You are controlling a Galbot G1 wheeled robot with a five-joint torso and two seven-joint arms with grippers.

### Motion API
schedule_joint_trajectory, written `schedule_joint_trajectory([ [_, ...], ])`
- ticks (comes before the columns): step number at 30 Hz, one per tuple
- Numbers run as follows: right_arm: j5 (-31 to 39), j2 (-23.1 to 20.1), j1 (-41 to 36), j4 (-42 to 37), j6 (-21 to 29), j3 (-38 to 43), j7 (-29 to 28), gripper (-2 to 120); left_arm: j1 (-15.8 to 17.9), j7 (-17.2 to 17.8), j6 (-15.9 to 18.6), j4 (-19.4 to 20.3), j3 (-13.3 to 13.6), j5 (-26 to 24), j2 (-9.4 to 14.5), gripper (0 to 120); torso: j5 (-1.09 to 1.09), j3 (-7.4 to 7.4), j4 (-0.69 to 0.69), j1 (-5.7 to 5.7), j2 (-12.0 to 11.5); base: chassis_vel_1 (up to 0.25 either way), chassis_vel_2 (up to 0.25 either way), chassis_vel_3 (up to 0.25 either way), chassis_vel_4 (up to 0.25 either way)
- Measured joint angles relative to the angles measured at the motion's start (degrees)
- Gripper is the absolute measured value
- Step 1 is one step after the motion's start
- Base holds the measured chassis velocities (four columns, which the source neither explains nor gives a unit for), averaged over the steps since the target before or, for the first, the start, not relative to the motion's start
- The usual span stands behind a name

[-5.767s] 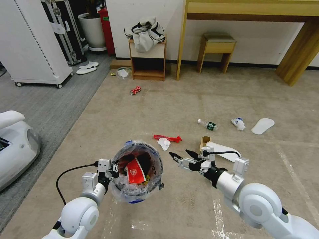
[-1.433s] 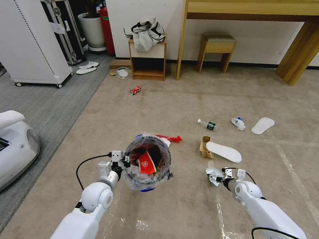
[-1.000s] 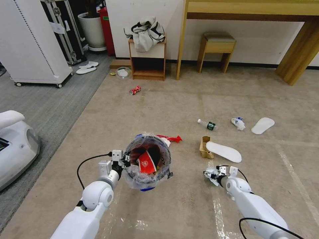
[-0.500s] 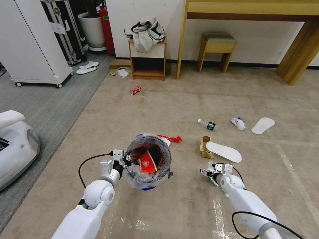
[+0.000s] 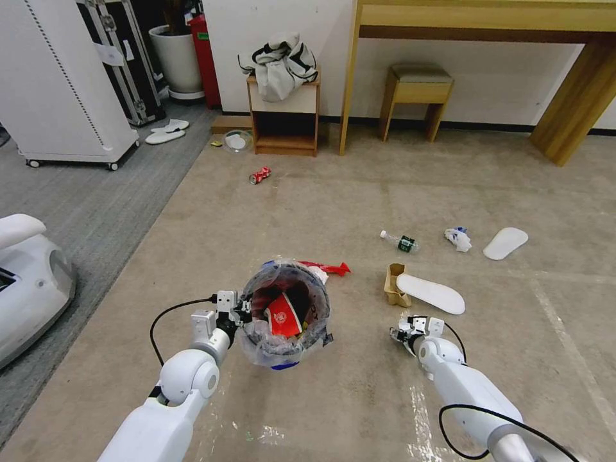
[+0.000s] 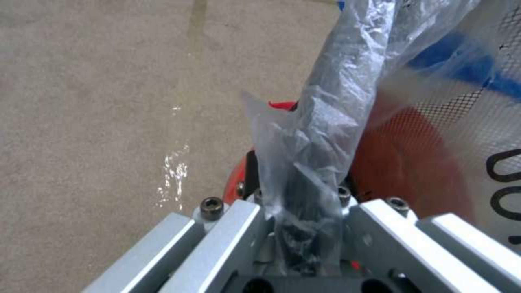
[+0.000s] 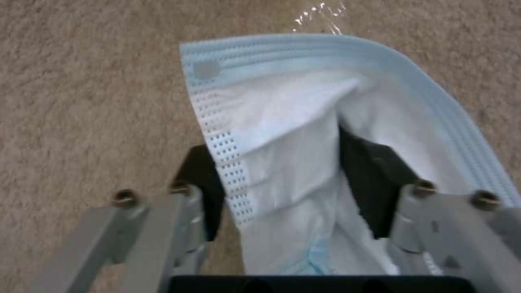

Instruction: Pick up the trash bin and place the garbage on the floor into it.

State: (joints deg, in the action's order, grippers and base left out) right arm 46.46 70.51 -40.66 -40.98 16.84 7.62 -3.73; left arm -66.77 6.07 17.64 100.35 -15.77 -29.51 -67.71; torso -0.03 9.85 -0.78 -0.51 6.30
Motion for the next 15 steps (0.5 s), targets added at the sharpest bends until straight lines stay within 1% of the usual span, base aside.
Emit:
schedule_joint_trajectory([
  [1, 0.0, 0.0, 0.0, 0.0, 0.0, 0.0, 0.0, 47, 0.0, 0.0, 0.0, 0.0, 0.0, 0.0, 0.0, 1, 0.0, 0.0, 0.0, 0.0, 0.0, 0.0, 0.0, 0.0, 0.0],
  [3, 0.12, -0.15, -0.43, -0.82, 0.01, 0.0, -0.06, 35, -0.09, -0.01, -0.01, 0.22, 0.0, -0.01, 0.03, 1, 0.04, 0.01, 0.03, 0.0, 0.0, 0.0, 0.0, 0.0, 0.0],
  [4, 0.12, -0.15, -0.43, -0.82, 0.01, 0.0, -0.06, 35, -0.09, -0.01, -0.01, 0.22, 0.0, -0.01, 0.03, 1, 0.04, 0.01, 0.03, 0.0, 0.0, 0.0, 0.0, 0.0, 0.0],
  [6, 0.26, -0.17, -0.72, -1.39, 0.08, 0.04, -0.13, 28, -0.15, -0.01, -0.02, 0.27, -0.02, -0.01, 0.09, 1, 0.07, 0.02, 0.06, 0.0, 0.0, 0.0, 0.0, 0.0, 0.0],
  [7, 0.26, -0.17, -0.72, -1.39, 0.08, 0.04, -0.13, 28, -0.15, -0.01, -0.02, 0.27, -0.02, -0.01, 0.09, 1, 0.07, 0.02, 0.06, 0.0, 0.0, 0.0, 0.0, 0.0, 0.0],
  [8, 0.35, -0.16, -1.0, -1.9, 0.17, 0.05, -0.37, 20, -0.26, -0.01, -0.04, 0.42, -0.08, -0.01, 0.13, 1, 0.08, 0.02, 0.07, -0.01, -0.01, 0.0, 0.0, 0.0, 0.0],
  [9, 0.4, -0.17, -1.16, -2.16, 0.21, 0.1, -0.52, 19, -0.31, -0.01, -0.05, 0.5, -0.11, 0.0, 0.15, 1, 0.08, 0.02, 0.08, -0.01, -0.01, 0.0, 0.0, 0.0, 0.0],
  [10, 0.56, -0.24, -1.61, -2.94, 0.36, 0.2, -0.82, 12, -0.46, -0.01, -0.07, 0.7, -0.15, 0.0, 0.21, 1, 0.08, 0.02, 0.08, -0.01, -0.01, 0.0, 0.0, 0.0, 0.0],
  [11, 0.56, -0.24, -1.61, -2.94, 0.36, 0.2, -0.82, 12, -0.46, -0.01, -0.07, 0.7, -0.15, 0.0, 0.21, 1, 0.08, 0.02, 0.08, -0.01, -0.01, 0.0, 0.0, 0.0, 0.0],
  [13, 0.93, -0.68, -2.67, -4.64, 0.57, 0.39, -1.4, 1, -0.68, -0.02, -0.1, 0.86, -0.22, 0.05, 0.39, 1, 0.08, 0.02, 0.05, -0.01, -0.02, 0.0, 0.0, 0.0, 0.0],
  [15, 1.02, -0.81, -2.94, -5.1, 0.62, 0.48, -1.56, 0, -0.72, -0.02, -0.1, 0.89, -0.22, 0.06, 0.42, 1, 0.07, 0.02, 0.04, -0.01, -0.02, 0.0, 0.0, 0.0, 0.0],
])
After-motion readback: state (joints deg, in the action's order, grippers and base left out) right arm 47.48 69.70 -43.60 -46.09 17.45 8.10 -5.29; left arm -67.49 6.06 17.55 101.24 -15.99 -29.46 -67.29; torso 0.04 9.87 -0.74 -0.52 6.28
